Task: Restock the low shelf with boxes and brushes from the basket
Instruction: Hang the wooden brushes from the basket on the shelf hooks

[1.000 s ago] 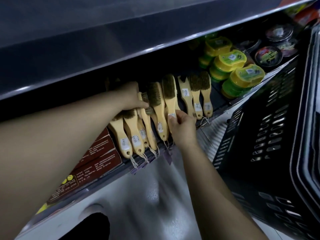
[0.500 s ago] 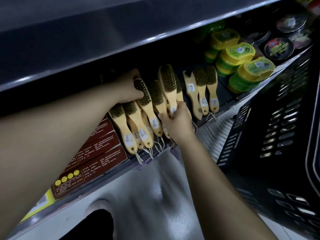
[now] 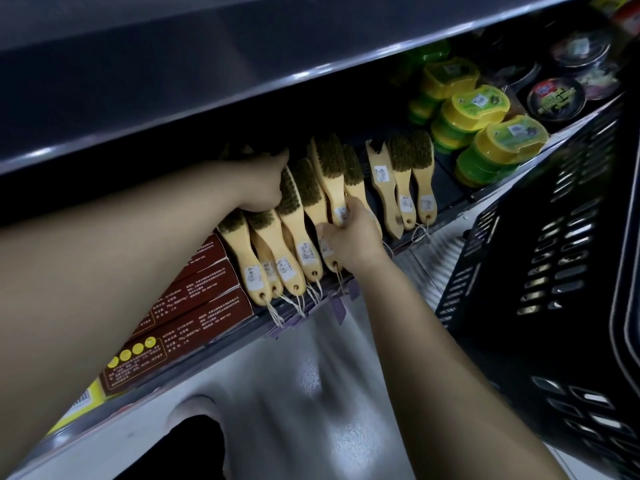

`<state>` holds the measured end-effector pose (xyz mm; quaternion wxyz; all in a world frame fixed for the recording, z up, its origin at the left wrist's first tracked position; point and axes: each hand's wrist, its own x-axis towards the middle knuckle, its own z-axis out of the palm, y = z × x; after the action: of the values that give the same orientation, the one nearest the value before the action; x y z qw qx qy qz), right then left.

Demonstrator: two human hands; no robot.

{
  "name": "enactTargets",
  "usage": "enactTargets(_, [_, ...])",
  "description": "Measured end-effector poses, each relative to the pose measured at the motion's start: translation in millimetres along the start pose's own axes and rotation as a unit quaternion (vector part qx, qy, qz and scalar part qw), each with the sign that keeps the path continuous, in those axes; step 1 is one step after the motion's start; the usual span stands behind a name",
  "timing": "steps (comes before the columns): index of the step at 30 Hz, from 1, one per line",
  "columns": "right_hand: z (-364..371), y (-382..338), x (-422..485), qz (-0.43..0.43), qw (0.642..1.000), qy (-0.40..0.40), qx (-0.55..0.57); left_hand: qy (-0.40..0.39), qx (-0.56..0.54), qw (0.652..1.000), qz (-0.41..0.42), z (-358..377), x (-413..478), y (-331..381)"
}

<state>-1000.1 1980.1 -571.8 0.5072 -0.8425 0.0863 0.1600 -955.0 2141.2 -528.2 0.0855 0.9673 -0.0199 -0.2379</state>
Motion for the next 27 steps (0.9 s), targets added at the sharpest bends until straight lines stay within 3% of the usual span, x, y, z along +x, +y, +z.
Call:
enactTargets(3, [-7, 7, -3, -0.003, 0.998, 0.053, -0.027, 0.023, -0.037, 0.999, 0.007, 0, -1, 2])
enactTargets(6, [-12, 15, -7, -0.044, 0.989, 0.101, -0.102, 0.058, -0.058, 0.993, 0.081, 2, -1, 8])
enactTargets(10, [-6, 20, -8, -0.064, 0.982, 0.076, -0.160, 0.073, -0.009, 0.987, 0.141, 12, -3, 16])
enactTargets(20, [-25, -8, -31, -0.007, 0.992, 0.089, -0.089, 0.050, -0.010, 0.981, 0.186, -15, -45, 37])
enactTargets(23, [-49, -38, -56, -0.031, 0.993, 0.109, -0.022, 0.031, 0.029, 0.977, 0.208, -31, -71, 54])
enactTargets(27, [-99, -80, -102, -0.095, 0.986, 0.136, -0.018, 0.020, 0.013, 0.975, 0.220, -51, -112, 86])
